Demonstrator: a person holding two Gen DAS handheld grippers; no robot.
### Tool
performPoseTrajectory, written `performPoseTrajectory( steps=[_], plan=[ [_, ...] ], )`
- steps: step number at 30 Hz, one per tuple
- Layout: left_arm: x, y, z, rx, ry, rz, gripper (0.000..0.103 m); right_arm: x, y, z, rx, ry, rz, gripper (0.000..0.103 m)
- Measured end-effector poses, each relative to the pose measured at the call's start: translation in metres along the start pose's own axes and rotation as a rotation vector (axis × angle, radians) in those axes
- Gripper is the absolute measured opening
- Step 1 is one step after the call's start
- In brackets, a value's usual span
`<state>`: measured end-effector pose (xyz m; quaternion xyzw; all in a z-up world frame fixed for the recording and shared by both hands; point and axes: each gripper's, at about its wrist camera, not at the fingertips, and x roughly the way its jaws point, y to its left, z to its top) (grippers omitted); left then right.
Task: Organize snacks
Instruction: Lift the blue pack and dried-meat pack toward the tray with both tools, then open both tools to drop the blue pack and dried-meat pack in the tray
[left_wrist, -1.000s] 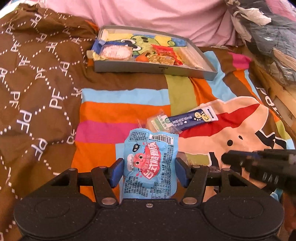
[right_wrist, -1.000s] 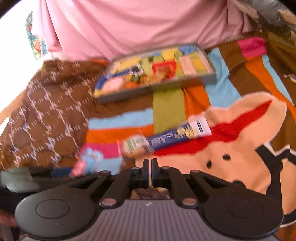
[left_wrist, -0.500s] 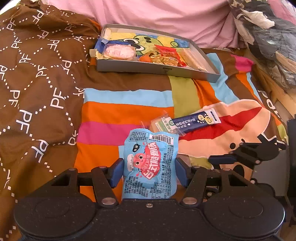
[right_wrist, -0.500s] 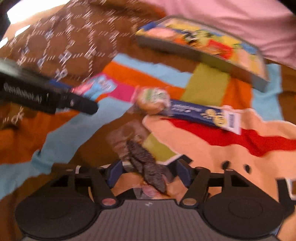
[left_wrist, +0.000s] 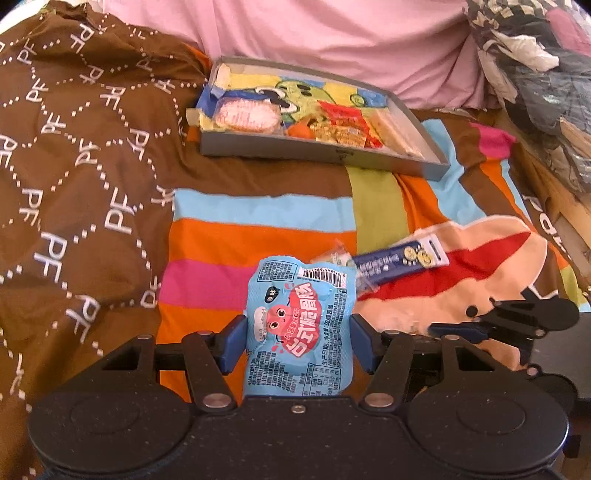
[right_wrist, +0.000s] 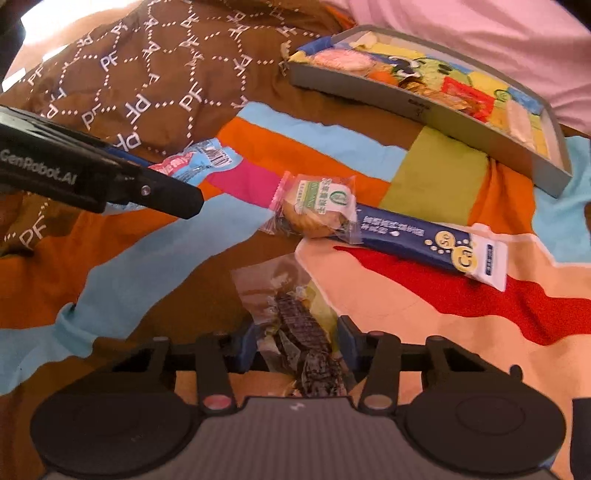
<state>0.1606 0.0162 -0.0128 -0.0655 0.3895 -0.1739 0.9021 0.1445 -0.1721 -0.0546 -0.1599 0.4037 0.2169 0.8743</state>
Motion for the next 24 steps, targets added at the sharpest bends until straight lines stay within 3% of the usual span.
performPoseTrajectory(
  steps=[6, 13, 24],
  plan=[
    [0.0, -0.001, 0.033, 0.003, -0.054, 0.006, 0.061, -0.025, -0.008, 0.01, 0.009, -0.091, -0.044, 0.05],
    [0.013, -0.002, 0.097, 0.006, -0.139, 0.027, 0.061, -0.05, -0.034, 0.053, -0.003, -0.231, -0.095, 0.05],
    [0.069, 0.007, 0.185, -0.012, -0.24, 0.048, 0.061, -0.033, -0.1, 0.134, 0.018, -0.382, -0.188, 0.05]
  ],
)
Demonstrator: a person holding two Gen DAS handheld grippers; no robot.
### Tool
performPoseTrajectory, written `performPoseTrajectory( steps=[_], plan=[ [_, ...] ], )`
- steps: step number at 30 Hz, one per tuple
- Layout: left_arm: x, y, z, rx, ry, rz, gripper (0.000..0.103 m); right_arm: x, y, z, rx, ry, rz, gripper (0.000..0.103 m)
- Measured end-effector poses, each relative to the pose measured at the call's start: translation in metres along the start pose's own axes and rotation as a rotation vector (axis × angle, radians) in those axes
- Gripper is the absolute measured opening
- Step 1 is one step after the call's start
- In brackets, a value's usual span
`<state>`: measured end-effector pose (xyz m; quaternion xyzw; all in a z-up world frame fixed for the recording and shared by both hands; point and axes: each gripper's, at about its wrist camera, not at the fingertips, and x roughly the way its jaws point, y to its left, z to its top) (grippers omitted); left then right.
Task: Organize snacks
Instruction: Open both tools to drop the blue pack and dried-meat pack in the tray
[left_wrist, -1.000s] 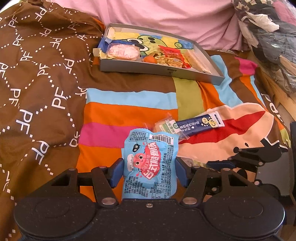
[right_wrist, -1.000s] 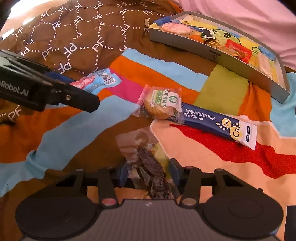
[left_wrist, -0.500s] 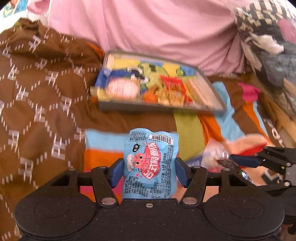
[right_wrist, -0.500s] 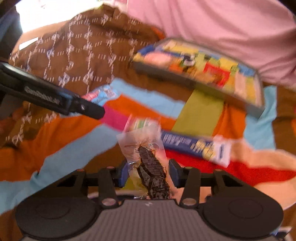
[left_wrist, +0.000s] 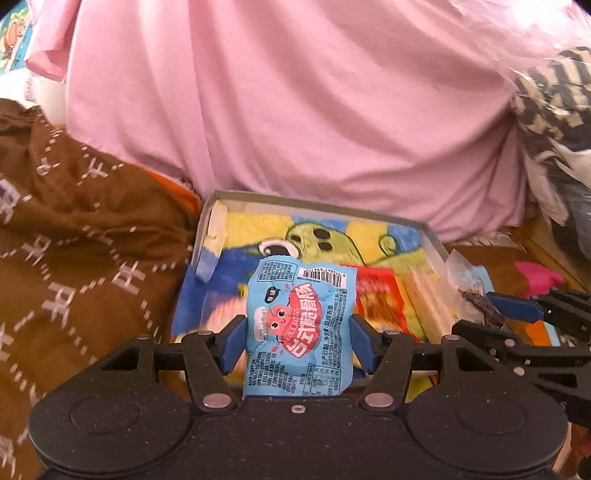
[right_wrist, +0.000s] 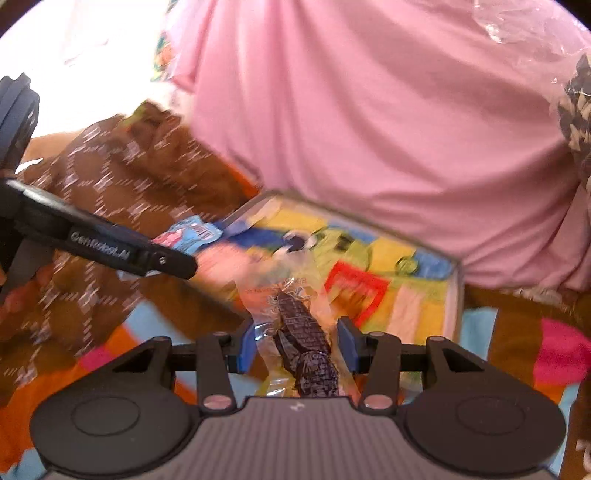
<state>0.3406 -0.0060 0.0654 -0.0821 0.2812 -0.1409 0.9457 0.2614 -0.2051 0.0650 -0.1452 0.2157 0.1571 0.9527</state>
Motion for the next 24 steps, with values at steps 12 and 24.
performPoseTrajectory(
  steps=[12, 24],
  plan=[
    [0.076, -0.004, 0.01, 0.01, -0.024, -0.051, 0.061, 0.088, -0.038, 0.012, 0.015, 0.004, -0.073, 0.05],
    [0.095, -0.003, 0.002, 0.0, 0.005, -0.057, 0.069, 0.126, -0.037, 0.0, 0.028, 0.074, -0.094, 0.052]
  ],
)
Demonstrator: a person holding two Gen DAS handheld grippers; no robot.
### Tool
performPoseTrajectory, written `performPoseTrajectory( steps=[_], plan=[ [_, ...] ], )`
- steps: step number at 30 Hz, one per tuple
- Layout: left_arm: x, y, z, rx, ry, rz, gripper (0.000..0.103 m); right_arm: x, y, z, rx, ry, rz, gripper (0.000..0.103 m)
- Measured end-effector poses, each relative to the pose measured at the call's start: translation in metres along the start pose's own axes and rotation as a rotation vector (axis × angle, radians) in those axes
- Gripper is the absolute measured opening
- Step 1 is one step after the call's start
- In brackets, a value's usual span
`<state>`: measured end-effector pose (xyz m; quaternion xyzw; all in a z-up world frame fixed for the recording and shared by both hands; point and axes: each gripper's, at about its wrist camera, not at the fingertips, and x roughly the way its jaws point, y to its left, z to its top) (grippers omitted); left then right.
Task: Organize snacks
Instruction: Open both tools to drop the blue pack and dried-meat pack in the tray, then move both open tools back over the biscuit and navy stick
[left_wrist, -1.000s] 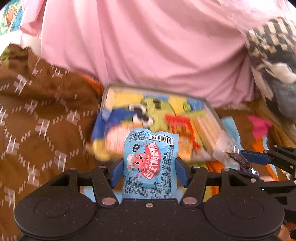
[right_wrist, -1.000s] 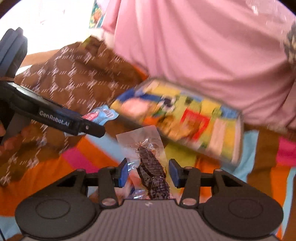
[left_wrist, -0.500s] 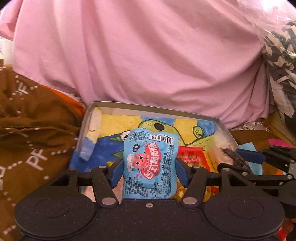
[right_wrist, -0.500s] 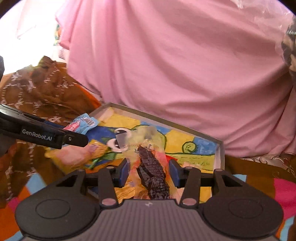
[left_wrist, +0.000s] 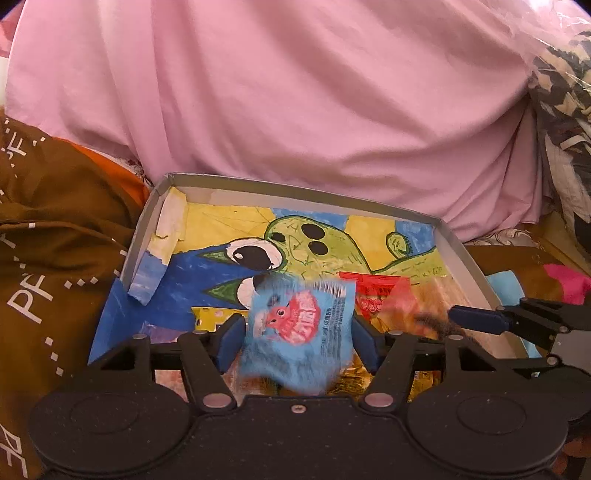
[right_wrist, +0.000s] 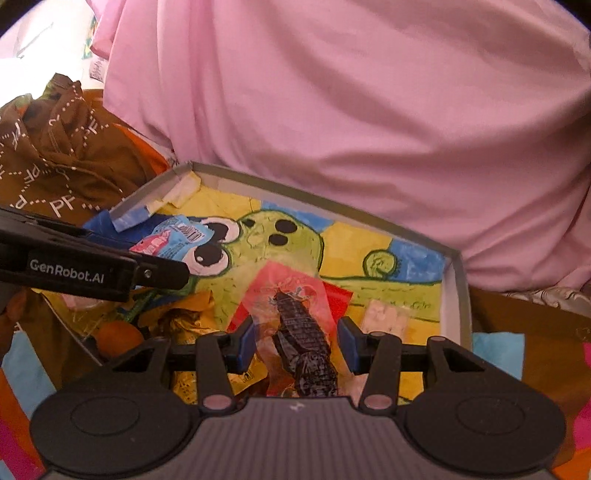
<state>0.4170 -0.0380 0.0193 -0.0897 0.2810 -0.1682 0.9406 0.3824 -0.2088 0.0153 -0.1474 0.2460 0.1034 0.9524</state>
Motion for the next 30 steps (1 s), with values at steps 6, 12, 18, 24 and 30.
performPoseTrajectory(
  steps=[6, 12, 18, 24, 30],
  plan=[
    [-0.014, -0.006, 0.006, -0.011, -0.026, -0.006, 0.082, -0.004, -0.004, -0.004, 0.05, -0.001, -0.002, 0.069],
    [-0.047, -0.012, 0.013, -0.009, -0.084, 0.012, 0.095, -0.03, -0.008, 0.001, 0.08, -0.05, -0.013, 0.084],
    [-0.094, -0.016, 0.016, -0.012, -0.151, 0.03, 0.102, -0.071, -0.015, 0.007, 0.132, -0.115, -0.029, 0.097],
    [-0.147, -0.022, 0.008, -0.004, -0.218, 0.075, 0.102, -0.123, -0.014, 0.007, 0.147, -0.201, -0.049, 0.103],
    [-0.191, -0.027, -0.018, 0.017, -0.224, 0.103, 0.102, -0.173, -0.006, -0.003, 0.164, -0.25, -0.063, 0.103]
  ],
)
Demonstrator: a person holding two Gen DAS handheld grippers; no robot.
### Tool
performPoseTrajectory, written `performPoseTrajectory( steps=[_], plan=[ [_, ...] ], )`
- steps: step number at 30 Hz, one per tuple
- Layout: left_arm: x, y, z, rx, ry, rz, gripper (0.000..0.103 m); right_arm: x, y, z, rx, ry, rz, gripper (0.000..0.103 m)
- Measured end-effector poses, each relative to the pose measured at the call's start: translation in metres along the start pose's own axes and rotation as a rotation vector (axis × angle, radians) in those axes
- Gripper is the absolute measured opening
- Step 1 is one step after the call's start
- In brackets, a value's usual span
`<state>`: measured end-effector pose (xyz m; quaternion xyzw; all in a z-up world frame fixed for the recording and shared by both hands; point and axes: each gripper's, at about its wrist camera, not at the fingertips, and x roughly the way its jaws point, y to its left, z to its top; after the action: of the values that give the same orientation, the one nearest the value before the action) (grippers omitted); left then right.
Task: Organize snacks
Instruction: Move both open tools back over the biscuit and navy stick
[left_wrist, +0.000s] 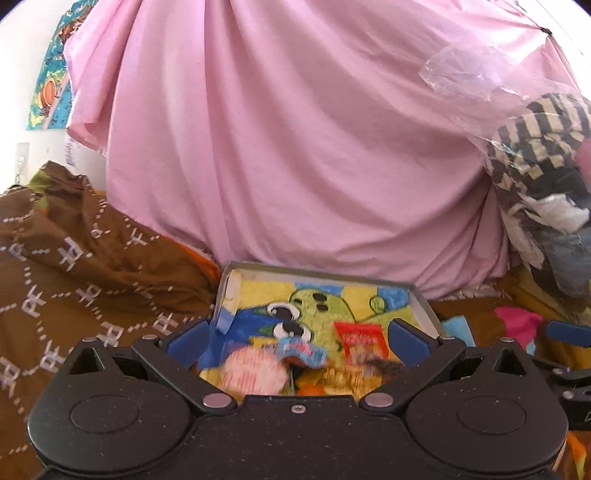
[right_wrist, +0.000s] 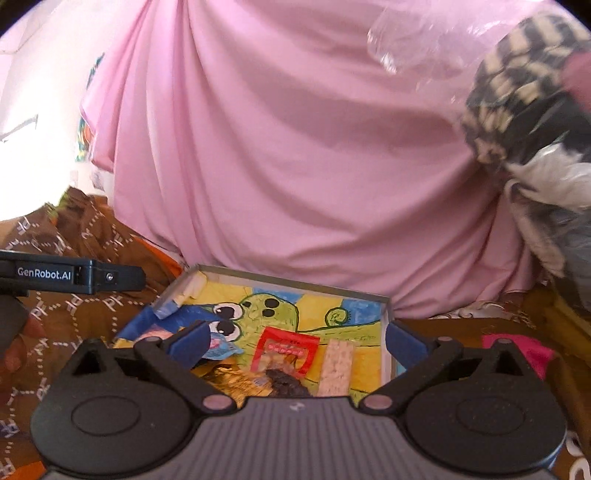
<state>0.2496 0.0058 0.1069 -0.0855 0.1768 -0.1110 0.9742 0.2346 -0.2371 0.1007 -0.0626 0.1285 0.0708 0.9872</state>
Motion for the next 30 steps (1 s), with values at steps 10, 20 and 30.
performPoseTrajectory(
  steps=[10, 20, 30],
  plan=[
    [-0.062, -0.003, -0.038, 0.075, 0.065, -0.019, 0.102, -0.07, 0.02, -0.027, 0.034, 0.055, -0.017, 0.103],
    [-0.104, -0.004, -0.088, 0.113, 0.175, 0.002, 0.102, -0.125, 0.042, -0.071, 0.097, 0.18, -0.033, 0.103],
    [-0.124, -0.002, -0.126, 0.153, 0.261, 0.031, 0.102, -0.152, 0.056, -0.115, 0.128, 0.325, 0.001, 0.103]
  ],
)
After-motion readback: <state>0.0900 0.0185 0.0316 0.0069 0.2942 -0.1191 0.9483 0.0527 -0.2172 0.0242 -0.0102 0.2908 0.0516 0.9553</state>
